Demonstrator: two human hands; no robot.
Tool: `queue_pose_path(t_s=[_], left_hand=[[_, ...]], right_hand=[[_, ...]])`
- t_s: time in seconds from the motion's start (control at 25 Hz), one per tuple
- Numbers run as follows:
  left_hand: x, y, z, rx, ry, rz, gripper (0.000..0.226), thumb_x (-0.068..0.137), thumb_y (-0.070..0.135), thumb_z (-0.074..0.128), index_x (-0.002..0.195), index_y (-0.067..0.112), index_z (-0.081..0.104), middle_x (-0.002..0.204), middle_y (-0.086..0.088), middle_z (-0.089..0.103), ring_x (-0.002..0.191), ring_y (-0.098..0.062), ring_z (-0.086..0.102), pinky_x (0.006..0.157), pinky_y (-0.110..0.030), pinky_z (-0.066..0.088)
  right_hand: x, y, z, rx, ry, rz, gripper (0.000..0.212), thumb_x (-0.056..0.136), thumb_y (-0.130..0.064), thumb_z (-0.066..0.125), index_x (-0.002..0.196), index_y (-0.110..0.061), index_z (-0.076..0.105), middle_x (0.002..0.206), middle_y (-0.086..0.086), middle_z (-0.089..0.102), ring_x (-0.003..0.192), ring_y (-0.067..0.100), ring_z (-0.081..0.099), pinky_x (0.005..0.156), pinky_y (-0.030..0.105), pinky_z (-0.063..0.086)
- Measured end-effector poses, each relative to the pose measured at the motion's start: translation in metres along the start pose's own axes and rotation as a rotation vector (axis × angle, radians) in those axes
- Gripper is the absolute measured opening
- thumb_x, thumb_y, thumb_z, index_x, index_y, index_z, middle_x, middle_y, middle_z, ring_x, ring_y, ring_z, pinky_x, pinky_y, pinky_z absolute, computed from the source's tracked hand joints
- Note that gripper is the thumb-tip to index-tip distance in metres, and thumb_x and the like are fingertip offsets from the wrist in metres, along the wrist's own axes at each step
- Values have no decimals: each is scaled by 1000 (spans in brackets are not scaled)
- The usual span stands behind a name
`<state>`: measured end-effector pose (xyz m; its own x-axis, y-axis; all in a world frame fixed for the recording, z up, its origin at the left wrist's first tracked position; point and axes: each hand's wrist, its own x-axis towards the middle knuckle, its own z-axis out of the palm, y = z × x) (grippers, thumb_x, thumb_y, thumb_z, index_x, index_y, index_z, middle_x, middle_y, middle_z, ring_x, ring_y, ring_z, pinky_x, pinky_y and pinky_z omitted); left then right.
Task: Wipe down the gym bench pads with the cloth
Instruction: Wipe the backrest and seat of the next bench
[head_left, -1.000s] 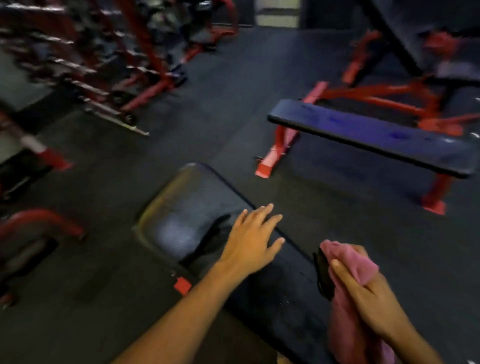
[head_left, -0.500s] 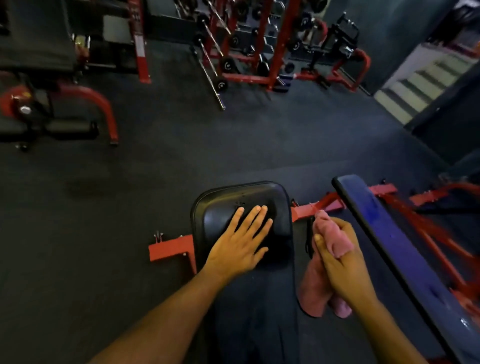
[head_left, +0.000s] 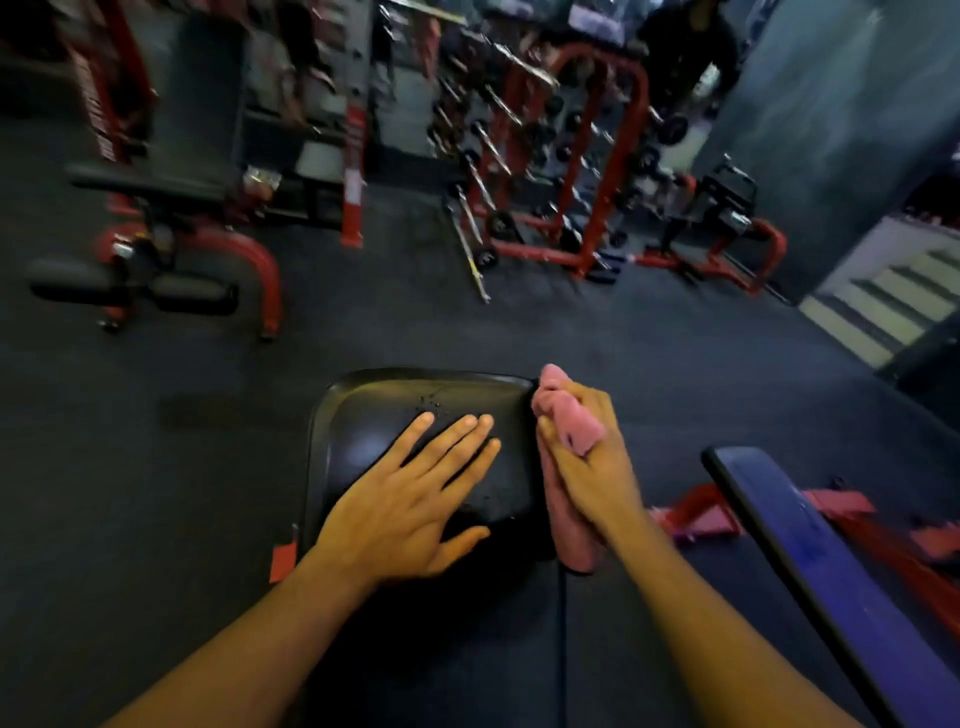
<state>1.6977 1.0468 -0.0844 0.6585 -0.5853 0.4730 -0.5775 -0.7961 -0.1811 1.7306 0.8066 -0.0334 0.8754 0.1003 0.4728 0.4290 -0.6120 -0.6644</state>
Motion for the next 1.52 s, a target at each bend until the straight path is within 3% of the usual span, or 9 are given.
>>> queue_pose_path(t_s=[0.16, 0.44, 0.6, 0.68, 0.8, 1.04, 1.24, 1.36, 1.52], left_hand=[[-3, 6, 3, 143, 7, -60, 87, 100, 71, 37, 165, 16, 23, 174, -5, 14, 161, -19, 11, 130, -50, 12], [-18, 25, 9, 247, 18, -194, 80, 102, 71, 21, 165, 23, 24, 173, 2, 16, 160, -16, 13, 128, -46, 4], [-30, 50, 22, 215, 62, -376, 70, 105, 60, 22, 164, 23, 28, 172, 3, 21, 160, -16, 16, 126, -45, 4], [-33, 53, 20, 219, 92, -372, 69, 105, 59, 23, 164, 23, 30, 172, 3, 23, 159, -16, 17, 126, -45, 6], [-30, 51, 22, 210, 105, -368, 69, 106, 59, 23, 164, 22, 30, 172, 2, 23, 160, -16, 16, 127, -46, 8], [-29, 46, 31, 197, 165, -375, 70, 105, 59, 24, 164, 23, 27, 172, 3, 20, 160, -15, 13, 129, -48, 14], [-30, 46, 30, 193, 167, -361, 70, 105, 60, 24, 164, 24, 27, 172, 5, 20, 160, -13, 13, 130, -47, 12], [-30, 48, 28, 192, 161, -366, 70, 105, 60, 23, 164, 24, 27, 172, 5, 20, 160, -13, 12, 130, -46, 10], [-31, 49, 27, 189, 157, -366, 70, 105, 60, 21, 165, 24, 26, 172, 4, 19, 160, -14, 12, 130, -47, 11]], right_hand=[[-3, 30, 34, 115, 126, -210, 20, 99, -18, 61, 114, -29, 68, 125, -2, 57, 121, 16, 56, 104, 33, 45], [-6, 50, 41, 194, 208, -318, 12, 98, -24, 56, 101, -31, 65, 110, -5, 63, 105, 13, 61, 94, 34, 51], [-51, 42, 36, 268, 196, -201, 29, 99, -5, 59, 90, -32, 63, 98, -17, 63, 93, -10, 58, 81, 5, 41], [-90, 55, 40, 278, 175, -152, 12, 98, -13, 61, 95, -23, 67, 101, -16, 62, 98, -9, 58, 87, 11, 45], [-121, 72, 47, 267, 159, -142, 19, 97, -33, 56, 114, -33, 66, 120, -9, 60, 115, 4, 58, 98, 27, 47], [15, 35, 36, 83, 129, -170, 20, 104, -21, 49, 88, -27, 58, 107, 1, 57, 101, 17, 55, 91, 42, 51], [70, 20, 34, 13, 28, -147, 15, 103, -30, 52, 99, -29, 66, 109, -5, 67, 103, 16, 62, 95, 38, 50], [11, 34, 38, 119, 155, -193, 20, 105, -25, 47, 96, -37, 61, 109, -16, 59, 102, 3, 59, 88, 33, 51], [-85, 64, 42, 241, 185, -154, 27, 106, -15, 52, 103, -40, 62, 114, -14, 58, 110, 3, 60, 91, 21, 48]])
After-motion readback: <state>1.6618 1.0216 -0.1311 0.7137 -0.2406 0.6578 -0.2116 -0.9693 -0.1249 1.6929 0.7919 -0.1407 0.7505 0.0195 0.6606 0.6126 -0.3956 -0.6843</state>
